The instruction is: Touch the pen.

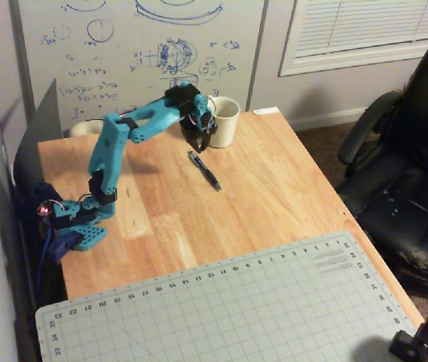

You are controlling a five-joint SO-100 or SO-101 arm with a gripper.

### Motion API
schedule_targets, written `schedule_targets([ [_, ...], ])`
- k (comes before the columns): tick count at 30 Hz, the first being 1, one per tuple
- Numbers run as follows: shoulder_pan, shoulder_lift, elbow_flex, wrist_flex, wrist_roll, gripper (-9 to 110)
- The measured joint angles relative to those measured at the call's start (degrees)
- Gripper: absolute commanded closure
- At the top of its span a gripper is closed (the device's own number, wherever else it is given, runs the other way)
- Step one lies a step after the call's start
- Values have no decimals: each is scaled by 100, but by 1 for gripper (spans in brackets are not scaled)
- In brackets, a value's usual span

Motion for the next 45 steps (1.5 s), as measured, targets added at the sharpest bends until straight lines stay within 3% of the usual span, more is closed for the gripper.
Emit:
schedule_targets([
  [45, 185, -3322, -2812, -9, 0, 101],
])
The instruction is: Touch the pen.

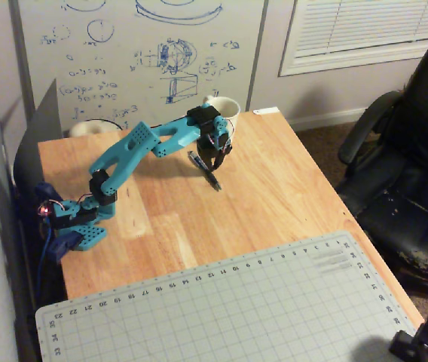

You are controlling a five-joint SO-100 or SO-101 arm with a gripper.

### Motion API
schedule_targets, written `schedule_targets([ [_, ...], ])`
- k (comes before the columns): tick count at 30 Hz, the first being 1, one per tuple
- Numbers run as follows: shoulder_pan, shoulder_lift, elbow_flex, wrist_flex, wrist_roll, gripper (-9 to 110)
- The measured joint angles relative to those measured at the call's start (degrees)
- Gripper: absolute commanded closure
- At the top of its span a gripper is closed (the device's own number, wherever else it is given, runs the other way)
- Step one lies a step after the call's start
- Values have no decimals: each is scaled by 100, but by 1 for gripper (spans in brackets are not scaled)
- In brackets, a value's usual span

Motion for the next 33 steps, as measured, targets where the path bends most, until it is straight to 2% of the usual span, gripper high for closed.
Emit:
schedule_targets([
  [33, 0, -176, -105, 0, 0, 101],
])
